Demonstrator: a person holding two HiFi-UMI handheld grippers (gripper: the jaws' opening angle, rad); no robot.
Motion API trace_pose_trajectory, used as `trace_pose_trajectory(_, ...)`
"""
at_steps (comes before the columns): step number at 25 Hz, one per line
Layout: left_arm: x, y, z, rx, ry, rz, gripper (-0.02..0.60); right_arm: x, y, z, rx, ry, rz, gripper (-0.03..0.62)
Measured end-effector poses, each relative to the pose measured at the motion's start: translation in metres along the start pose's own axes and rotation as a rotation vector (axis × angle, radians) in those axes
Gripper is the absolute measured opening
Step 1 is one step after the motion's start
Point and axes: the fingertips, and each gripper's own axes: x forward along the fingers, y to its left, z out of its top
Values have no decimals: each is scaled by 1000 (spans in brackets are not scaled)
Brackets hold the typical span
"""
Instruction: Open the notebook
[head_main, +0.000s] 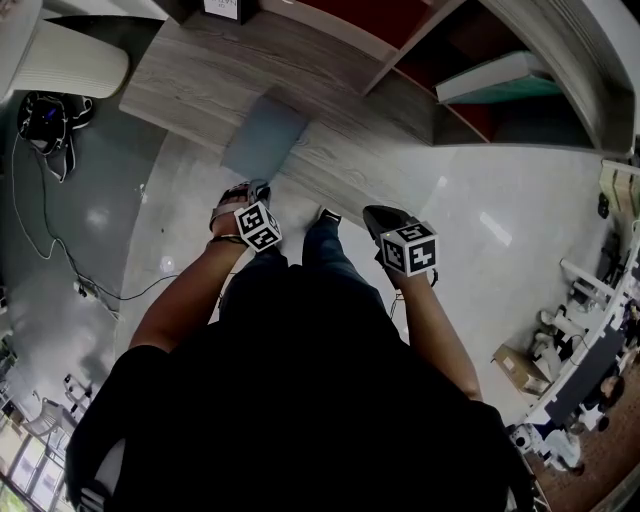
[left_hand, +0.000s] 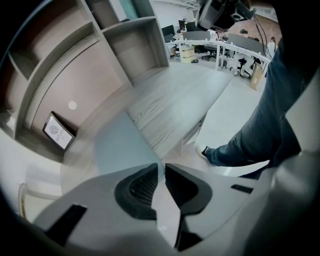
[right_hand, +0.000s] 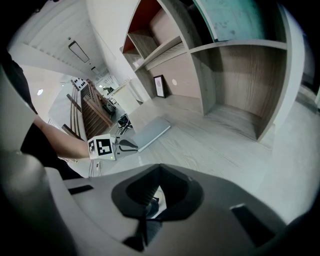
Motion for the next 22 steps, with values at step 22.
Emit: trace_pose_trajectory(22, -45, 28, 7, -67, -88, -30, 15, -13, 23, 16, -43, -45, -21, 0)
